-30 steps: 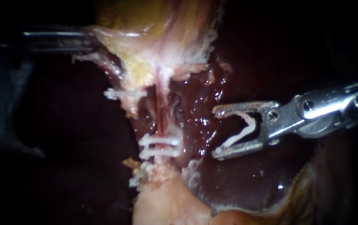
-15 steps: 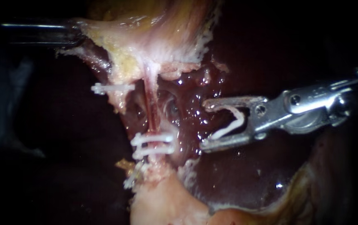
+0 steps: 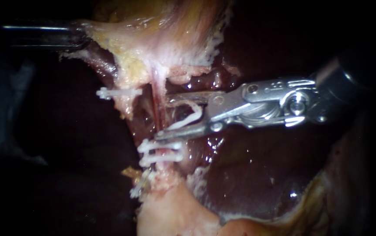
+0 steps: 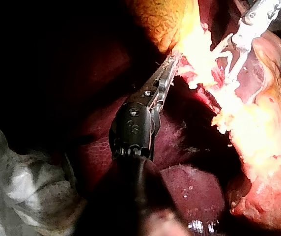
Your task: Clipping third clip right tube
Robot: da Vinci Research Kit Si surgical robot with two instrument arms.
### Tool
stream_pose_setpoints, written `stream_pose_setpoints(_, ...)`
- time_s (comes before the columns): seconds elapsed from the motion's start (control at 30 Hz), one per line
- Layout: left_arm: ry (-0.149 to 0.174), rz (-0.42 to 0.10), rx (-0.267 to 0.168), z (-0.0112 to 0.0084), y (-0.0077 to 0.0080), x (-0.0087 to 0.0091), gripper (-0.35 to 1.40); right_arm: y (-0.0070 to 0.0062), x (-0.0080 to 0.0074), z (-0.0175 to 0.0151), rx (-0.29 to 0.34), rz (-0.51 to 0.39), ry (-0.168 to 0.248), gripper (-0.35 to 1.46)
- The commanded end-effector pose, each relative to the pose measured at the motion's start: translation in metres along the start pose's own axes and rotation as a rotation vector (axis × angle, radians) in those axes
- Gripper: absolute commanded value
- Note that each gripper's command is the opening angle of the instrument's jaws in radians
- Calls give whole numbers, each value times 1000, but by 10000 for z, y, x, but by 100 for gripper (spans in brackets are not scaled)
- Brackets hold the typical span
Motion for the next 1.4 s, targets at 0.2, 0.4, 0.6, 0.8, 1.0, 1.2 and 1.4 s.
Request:
stream_pose_setpoints(0.2,0,0,0,0,0,0,-35,6,7,18,31,43,49,49)
stream_pose_setpoints(0.4,0,0,0,0,0,0,-35,7,9,22,68,69,78,47)
stream_pose_setpoints(0.6,0,0,0,1,-1,0,-35,7,10,21,79,83,102,47)
stream_pose_setpoints(0.8,0,1,0,0,-1,0,-35,-1,16,12,120,97,144,47)
stream_pose_setpoints(1.0,0,1,0,1,-1,-1,-35,-14,32,6,183,114,204,47)
stream_pose_setpoints(1.2,0,1,0,1,-2,-1,-35,-29,51,1,244,112,253,46)
stream_pose_setpoints(1.4,0,1,0,1,-2,-1,-35,-32,60,-2,251,120,266,46)
